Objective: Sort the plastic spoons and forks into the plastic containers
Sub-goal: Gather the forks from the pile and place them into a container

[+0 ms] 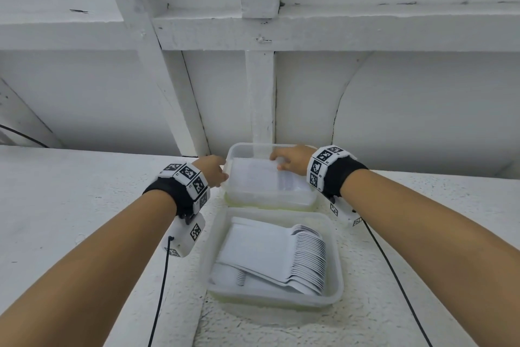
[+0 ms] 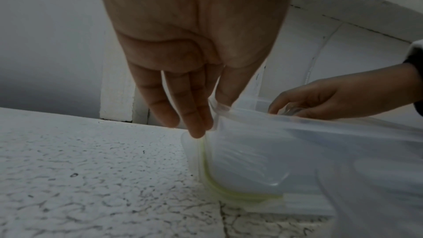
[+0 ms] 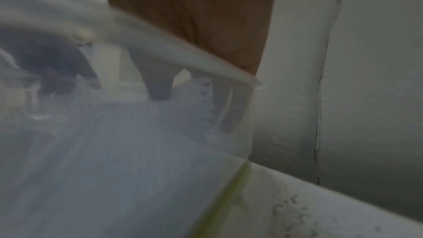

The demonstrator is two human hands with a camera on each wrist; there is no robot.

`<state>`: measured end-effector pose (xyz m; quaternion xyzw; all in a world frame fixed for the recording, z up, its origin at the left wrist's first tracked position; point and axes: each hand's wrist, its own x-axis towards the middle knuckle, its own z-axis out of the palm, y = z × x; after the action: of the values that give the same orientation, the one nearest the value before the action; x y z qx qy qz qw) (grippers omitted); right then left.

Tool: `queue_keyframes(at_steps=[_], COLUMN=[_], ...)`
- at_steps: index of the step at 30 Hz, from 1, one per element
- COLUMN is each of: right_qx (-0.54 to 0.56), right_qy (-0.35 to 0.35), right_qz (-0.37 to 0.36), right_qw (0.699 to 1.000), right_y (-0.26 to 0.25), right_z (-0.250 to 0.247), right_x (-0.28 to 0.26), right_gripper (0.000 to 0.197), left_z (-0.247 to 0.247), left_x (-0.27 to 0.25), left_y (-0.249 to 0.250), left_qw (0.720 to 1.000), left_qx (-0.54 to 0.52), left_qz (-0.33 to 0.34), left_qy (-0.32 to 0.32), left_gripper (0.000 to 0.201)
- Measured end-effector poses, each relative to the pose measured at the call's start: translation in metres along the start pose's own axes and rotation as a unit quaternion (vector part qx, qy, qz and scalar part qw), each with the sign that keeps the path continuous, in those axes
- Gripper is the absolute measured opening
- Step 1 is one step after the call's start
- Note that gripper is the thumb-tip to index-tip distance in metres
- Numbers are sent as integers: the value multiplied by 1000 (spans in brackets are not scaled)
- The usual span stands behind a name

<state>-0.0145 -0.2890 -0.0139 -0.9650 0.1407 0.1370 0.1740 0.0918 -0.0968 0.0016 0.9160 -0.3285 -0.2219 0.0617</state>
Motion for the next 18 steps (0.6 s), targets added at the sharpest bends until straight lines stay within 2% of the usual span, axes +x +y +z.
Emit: queue_keyframes(at_steps=[5, 9, 13, 18], right_qx=[-5, -86, -135, -50], right_qy=[2, -9, 17, 20], right_qz=[30, 48, 61, 41], right_qw=[1000, 995, 989, 998], right_y=[-8, -16, -19, -15], right_z=[1, 4, 9, 6], right_x=[4, 7, 5, 3], right_gripper=[38, 37, 32, 36], left_z=[2, 4, 5, 7], left_x=[2, 3, 3, 4], left_y=[-2, -4, -4, -4], left_qw=[1000, 1000, 999, 999], left_qx=[-10, -26, -31, -36], left_qz=[-1, -5, -5, -1], left_qy=[3, 6, 11, 13], left_gripper=[40, 43, 47, 45])
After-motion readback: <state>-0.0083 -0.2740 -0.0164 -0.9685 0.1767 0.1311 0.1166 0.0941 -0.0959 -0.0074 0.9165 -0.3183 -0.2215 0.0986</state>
